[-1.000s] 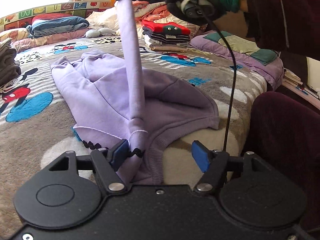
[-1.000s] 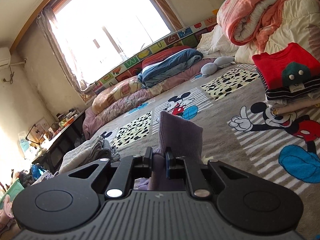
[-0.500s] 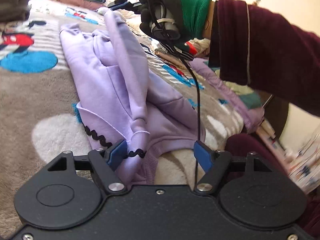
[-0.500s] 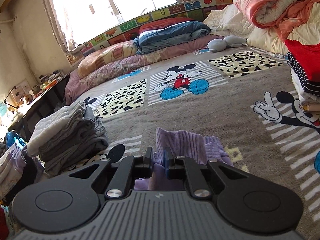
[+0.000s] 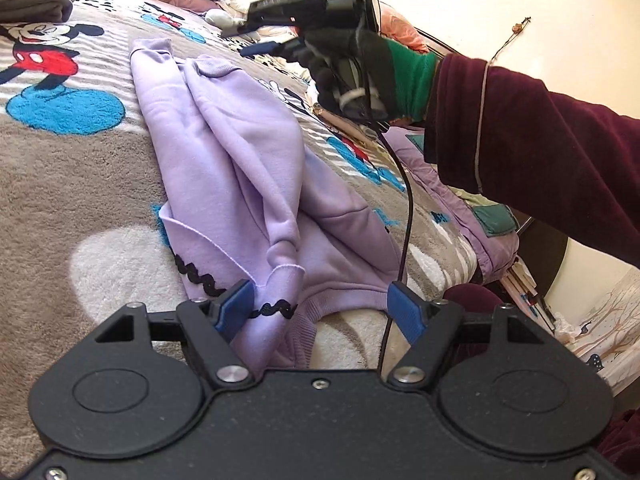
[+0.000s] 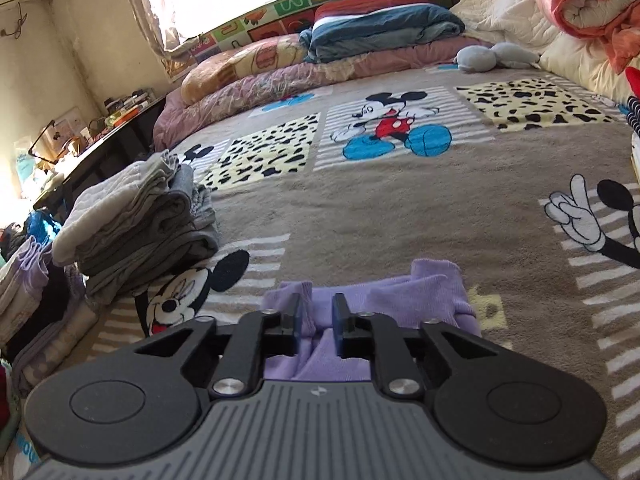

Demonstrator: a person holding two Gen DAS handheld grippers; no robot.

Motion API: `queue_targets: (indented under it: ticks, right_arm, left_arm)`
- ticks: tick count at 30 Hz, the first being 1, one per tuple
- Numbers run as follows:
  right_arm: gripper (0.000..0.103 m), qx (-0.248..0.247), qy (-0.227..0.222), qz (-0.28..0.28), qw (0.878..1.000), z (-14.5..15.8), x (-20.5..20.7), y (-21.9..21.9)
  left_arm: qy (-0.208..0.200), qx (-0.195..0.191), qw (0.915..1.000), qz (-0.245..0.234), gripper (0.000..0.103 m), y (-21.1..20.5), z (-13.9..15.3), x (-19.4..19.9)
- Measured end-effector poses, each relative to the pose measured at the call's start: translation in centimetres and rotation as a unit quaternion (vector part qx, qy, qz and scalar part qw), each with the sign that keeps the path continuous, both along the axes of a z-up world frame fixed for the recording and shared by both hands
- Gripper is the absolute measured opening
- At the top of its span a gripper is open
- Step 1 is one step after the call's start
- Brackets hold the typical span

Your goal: Fold clothes

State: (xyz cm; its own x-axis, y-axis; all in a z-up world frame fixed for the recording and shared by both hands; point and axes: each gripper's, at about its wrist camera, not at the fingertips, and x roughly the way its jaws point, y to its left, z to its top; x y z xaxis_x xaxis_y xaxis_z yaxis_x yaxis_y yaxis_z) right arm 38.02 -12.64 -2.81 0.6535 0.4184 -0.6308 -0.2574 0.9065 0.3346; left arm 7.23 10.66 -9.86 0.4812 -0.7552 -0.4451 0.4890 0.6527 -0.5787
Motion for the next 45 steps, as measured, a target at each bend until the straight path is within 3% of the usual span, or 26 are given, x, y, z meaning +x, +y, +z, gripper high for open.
queue_targets:
  ticks: [2,13,14,15,16,19,22,27,29,33,41,45]
  right_arm:
    - [0.044,-0.019,-0.001,0.016,1.000,-0.4,0.0,-1.2]
    - [0.045,0.037,0.050,0.070,0.996,-4.3,-0.3,-3.5]
    - [0.040,0.042,0.051,0.069,0.995,-4.7,-0.3,-3.6]
    - [0.014,0.049,0.043,0.073,0.995,-4.6,-0.5,-3.6]
    - [0.013,0.056,0.032,0.077,0.995,-4.5,-0.9,-3.6]
    - [0.013,0.051,-0.010,0.081,0.995,-2.8,-2.1,-3.5]
    - [0.013,0.078,-0.049,0.093,0.991,-0.8,-3.1,-3.8]
    - [0.012,0.129,-0.102,0.115,0.980,1.9,-2.9,-4.0]
    - [0.012,0.132,-0.100,0.110,0.980,2.1,-2.2,-3.7]
    - [0.012,0.114,-0.079,0.106,0.985,1.1,-0.8,-2.2]
    - [0.012,0.086,-0.044,0.110,0.989,-1.6,0.8,0.2]
    - [0.012,0.107,-0.047,0.113,0.987,-2.1,1.3,0.3]
  left_arm:
    - [0.002,0.000,1.0000,0.001,0.073,0.1,-0.1,0.2]
    - [0.005,0.001,1.0000,0.002,0.073,0.4,-0.3,0.7]
    - [0.007,-0.001,1.0000,0.003,0.073,0.3,-0.4,0.7]
    - [0.008,-0.003,1.0000,0.004,0.073,0.3,-0.4,0.7]
    - [0.010,-0.006,0.9999,0.005,0.073,0.4,-0.4,0.8]
    - [0.014,-0.010,0.9998,0.005,0.073,0.6,-0.5,0.9]
    - [0.027,-0.026,0.9992,0.009,0.073,1.0,-0.6,1.1]
    - [0.083,-0.099,0.9912,0.029,0.073,2.9,-1.7,1.9]
    - [0.112,-0.137,0.9834,0.038,0.073,3.8,-2.3,2.3]
    - [0.135,-0.165,0.9761,0.043,0.073,4.4,-3.0,2.7]
    - [0.146,-0.181,0.9717,0.041,0.073,4.8,-3.3,2.8]
    - [0.149,-0.186,0.9703,0.041,0.073,4.9,-3.3,2.7]
